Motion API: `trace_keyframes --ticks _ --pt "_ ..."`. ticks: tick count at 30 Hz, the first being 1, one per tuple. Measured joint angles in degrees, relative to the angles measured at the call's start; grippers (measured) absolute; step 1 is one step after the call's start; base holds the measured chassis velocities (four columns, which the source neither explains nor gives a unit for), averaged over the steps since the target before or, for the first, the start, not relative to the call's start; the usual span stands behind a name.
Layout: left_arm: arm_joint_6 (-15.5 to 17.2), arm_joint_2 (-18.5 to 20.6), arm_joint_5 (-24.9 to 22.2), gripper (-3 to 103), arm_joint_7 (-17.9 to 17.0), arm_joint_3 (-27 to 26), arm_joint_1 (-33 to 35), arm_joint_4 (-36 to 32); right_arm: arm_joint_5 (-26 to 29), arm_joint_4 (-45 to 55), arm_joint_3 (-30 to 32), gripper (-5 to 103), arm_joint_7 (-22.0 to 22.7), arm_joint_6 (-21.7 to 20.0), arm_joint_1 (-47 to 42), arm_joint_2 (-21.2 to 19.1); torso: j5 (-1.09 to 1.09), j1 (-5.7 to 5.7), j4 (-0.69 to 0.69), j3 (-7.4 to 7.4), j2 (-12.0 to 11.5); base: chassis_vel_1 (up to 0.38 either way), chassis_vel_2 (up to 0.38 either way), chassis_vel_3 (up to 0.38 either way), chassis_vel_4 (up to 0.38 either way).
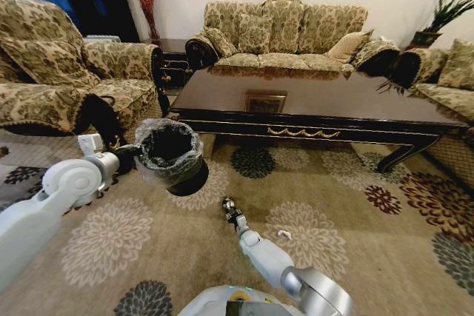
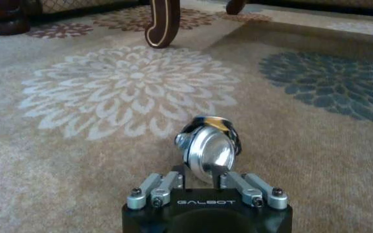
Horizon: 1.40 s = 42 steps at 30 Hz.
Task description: Move to the front of the table and pick up the trash from the floor, then place it into the trash bin.
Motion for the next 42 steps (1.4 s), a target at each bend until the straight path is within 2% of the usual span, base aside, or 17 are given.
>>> trace_keyframes --ticks 1,5,8,9,20,21,23,24,26,27,29,32,33,35,38,40,42 --pt "0.00 0.00 0.00 4 0.00 0.00 0.00 0.00 0.00 0.00 0.00 30 0.00 0.00 0.00 0.00 0.00 0.00 0.00 0.00 0.00 0.000 0.000 0.000 0.000" --pt "-0.03 -0.20 0.09 4 0.01 0.00 0.15 -0.04 0.07 0.98 0.01 13 0.01 0.07 -0.22 0.00 0.00 0.00 0.00 0.00 0.00 0.000 0.000 0.000 0.000" --pt "-0.05 -0.31 0.20 4 0.00 0.00 0.18 -0.02 0.30 1.90 -0.16 10 0.03 0.19 -0.40 0.00 0.00 0.00 0.00 0.00 0.00 0.000 0.000 0.000 0.000" --pt "-0.07 -0.41 0.28 4 0.00 0.16 0.17 0.01 0.46 2.71 -0.30 5 0.03 0.44 -0.58 0.00 0.00 0.00 0.01 0.00 0.00 0.000 0.000 0.000 0.000" --pt "-0.19 -0.72 0.98 4 0.04 2.07 -0.85 0.46 -1.37 5.02 1.02 -2 -0.02 3.05 -1.51 -0.09 0.00 0.00 -0.01 0.00 0.00 0.000 0.000 0.000 0.000" --pt "-0.21 -0.68 0.99 4 0.05 2.11 -0.88 0.47 -1.34 4.97 1.10 3 -0.01 3.18 -1.45 -0.07 0.00 0.00 -0.01 0.00 0.00 0.000 0.000 0.000 0.000" --pt "-0.26 -0.53 0.99 4 0.05 2.11 -0.96 0.50 -1.27 4.80 1.19 3 0.01 3.27 -1.23 -0.06 0.00 0.00 0.00 0.00 0.00 0.000 0.000 0.000 0.000" --pt "-0.32 -0.24 0.78 4 0.06 1.87 -1.05 0.53 -1.26 4.41 1.28 14 0.08 3.27 -0.87 -0.05 0.00 0.00 0.00 0.00 0.00 0.000 0.000 0.000 0.000" --pt "-0.34 0.38 0.10 4 0.08 0.79 -1.04 0.57 -0.92 3.92 1.29 24 0.68 3.14 -0.47 -0.04 0.00 0.00 0.00 0.00 0.00 0.000 0.000 0.000 0.000" --pt "-0.34 0.38 0.10 4 0.08 0.79 -1.04 0.57 -0.92 3.92 1.29 24 0.68 3.14 -0.47 -0.04 0.00 0.00 0.00 0.00 0.00 0.000 0.000 0.000 0.000" --pt "-0.35 1.12 -0.37 4 0.09 -0.37 -0.71 0.58 0.91 3.75 1.11 35 1.78 4.10 -0.35 -0.04 0.01 0.00 0.00 0.00 0.00 0.000 0.000 0.000 0.000" --pt "-0.34 1.47 -0.79 4 0.11 -0.96 -0.49 0.57 2.33 3.76 0.97 41 1.91 4.66 -0.29 -0.03 0.00 0.00 0.00 0.00 0.00 0.000 0.000 0.000 0.000" --pt "-0.30 1.69 -1.03 4 0.12 -1.26 -0.45 0.57 2.64 3.76 0.84 51 1.83 4.88 -0.18 -0.02 0.00 0.00 0.00 0.00 0.00 0.000 0.000 0.000 0.000" --pt "-0.28 1.82 -1.10 4 0.13 -1.36 -0.45 0.57 2.71 3.75 0.76 51 1.84 4.85 -0.11 -0.01 0.00 0.00 0.00 0.00 0.00 0.000 0.000 0.000 0.000" --pt "-0.22 2.37 -1.50 4 0.15 -1.52 -0.71 0.70 2.84 3.44 1.07 68 2.25 4.10 0.09 0.00 0.00 0.00 0.00 0.00 0.00 0.000 0.000 0.000 0.000" --pt "-0.21 2.44 -1.55 4 0.15 -1.52 -0.78 0.74 2.83 3.35 1.16 68 2.29 4.05 0.11 0.00 0.00 0.00 0.00 0.00 0.00 0.000 0.000 0.000 0.000" --pt "-0.21 2.65 -1.71 4 0.16 -1.51 -1.14 0.93 2.74 3.10 1.32 84 2.35 3.83 0.11 0.00 0.00 0.00 0.00 0.00 0.00 0.000 0.000 0.000 0.000"
